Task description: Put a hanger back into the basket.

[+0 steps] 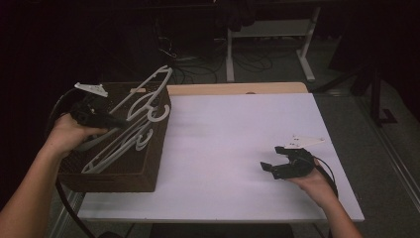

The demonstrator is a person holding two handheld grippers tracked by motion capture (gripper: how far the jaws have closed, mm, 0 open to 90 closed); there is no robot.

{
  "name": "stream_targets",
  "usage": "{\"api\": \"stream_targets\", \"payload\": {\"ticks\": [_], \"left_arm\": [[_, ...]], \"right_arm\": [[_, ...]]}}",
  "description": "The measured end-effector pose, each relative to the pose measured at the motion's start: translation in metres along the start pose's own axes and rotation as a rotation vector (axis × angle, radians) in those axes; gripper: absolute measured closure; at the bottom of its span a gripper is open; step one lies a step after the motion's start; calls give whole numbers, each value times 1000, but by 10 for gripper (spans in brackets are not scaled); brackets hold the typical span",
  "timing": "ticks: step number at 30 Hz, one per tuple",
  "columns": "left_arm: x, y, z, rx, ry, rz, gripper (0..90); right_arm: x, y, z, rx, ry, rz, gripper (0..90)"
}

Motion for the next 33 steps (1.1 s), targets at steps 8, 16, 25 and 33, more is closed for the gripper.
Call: {"api": "stream_targets", "payload": {"ticks": [8, 16, 25, 33], "left_arm": [[21, 10, 24, 35, -24, -3, 823], [39, 17, 40, 56, -43, -34, 817], [37, 4, 37, -87, -55, -27, 559], [-6, -3, 18, -275, -23, 57, 365]], "right_arm": [[0, 1, 1, 7, -1, 3, 169], [0, 1, 1, 8, -1, 4, 169], [0, -4, -8, -12, -19, 4, 169], [-1, -18, -39, -50, -43, -25, 137]]}}
Point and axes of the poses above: each handheld gripper's, and its own axes: y roughly forward along the jaws, z roughly out of its underside, x roughly to its left, the point moved 2 cm from there along y, roughly forward along the jaws, and after that the axes turned 13 degrees about -y, right-handed, at the moved point
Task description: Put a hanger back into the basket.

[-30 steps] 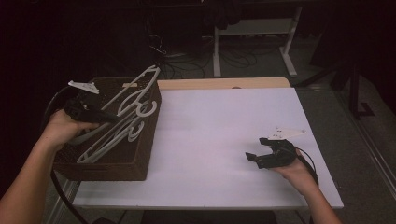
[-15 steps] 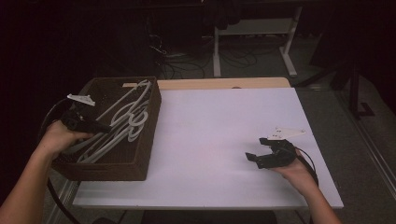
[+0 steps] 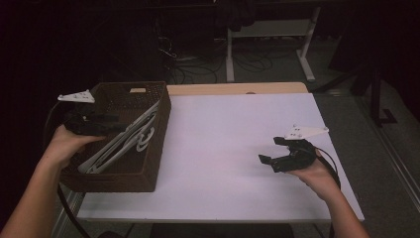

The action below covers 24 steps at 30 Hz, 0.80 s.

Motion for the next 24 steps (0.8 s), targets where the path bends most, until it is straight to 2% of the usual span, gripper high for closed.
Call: {"api": "stream_targets", "payload": {"ticks": [2, 4, 6, 10, 14, 16, 18, 20, 24], "left_arm": [[-13, 3, -2, -34, 5, 31, 328], [-27, 8, -3, -53, 32, 50, 310], [-40, 13, -2, -76, 42, 75, 276], [-62, 25, 3, -112, 69, 92, 167], [-71, 40, 12, -106, 75, 84, 54], [-75, 46, 16, -115, 92, 80, 0], [-79, 49, 20, -117, 101, 117, 0], [-82, 51, 23, -116, 112, 127, 0], [-81, 54, 27, -112, 104, 135, 0]], "right_arm": [[-1, -3, -8, -10, -6, -7, 132], [-2, -7, -16, -20, -9, -12, 131], [-3, -10, -24, -37, -4, -22, 127], [-5, -17, -40, -73, -13, -24, 115], [-7, -23, -54, -104, -27, -21, 103], [-8, -26, -59, -113, -32, -19, 102], [-7, -27, -63, -118, -40, -24, 99], [-7, -28, -66, -123, -44, -30, 99], [-7, -29, -70, -122, -52, -29, 99]]}}
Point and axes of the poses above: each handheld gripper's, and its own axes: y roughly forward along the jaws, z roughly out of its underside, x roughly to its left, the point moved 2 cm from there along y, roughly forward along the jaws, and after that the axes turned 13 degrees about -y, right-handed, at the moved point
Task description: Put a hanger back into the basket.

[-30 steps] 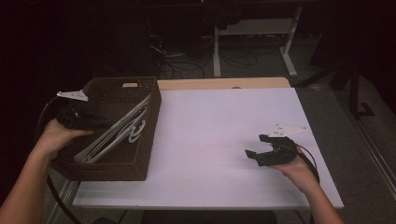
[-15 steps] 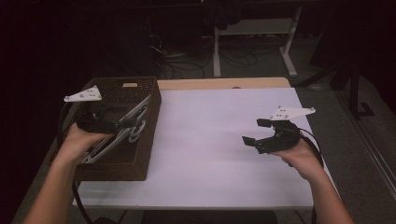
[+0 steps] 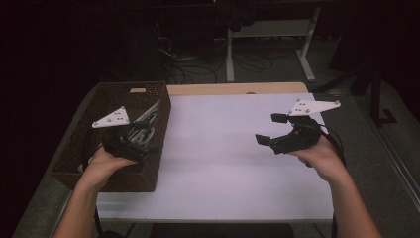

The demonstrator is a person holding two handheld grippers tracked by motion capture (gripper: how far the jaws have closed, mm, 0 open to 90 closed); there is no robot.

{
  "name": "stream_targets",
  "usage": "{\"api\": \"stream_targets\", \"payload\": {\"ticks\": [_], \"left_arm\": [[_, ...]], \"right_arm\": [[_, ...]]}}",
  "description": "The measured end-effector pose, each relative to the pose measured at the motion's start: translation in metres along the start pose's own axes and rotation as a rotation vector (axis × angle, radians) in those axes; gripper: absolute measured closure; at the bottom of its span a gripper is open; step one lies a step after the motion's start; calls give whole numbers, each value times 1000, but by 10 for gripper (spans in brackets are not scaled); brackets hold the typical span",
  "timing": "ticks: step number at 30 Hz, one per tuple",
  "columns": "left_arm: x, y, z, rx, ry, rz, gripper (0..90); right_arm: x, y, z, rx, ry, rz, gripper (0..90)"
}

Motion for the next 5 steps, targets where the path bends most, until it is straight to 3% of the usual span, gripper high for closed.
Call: {"api": "stream_targets", "payload": {"ticks": [5], "left_arm": [[1, 0, 1, -7, -7, 1, 0]], "right_arm": [[-1, 0, 0, -2, 2, 4, 98]]}}
Point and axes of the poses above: each handheld gripper's, and its own axes: y roughly forward along the jaws, z roughly out of its underside, x roughly to its left, the point moved 2 cm from there along y, roughly forward along the jaws, and after that the axes turned 13 degrees about -y, right-handed, at the moved point
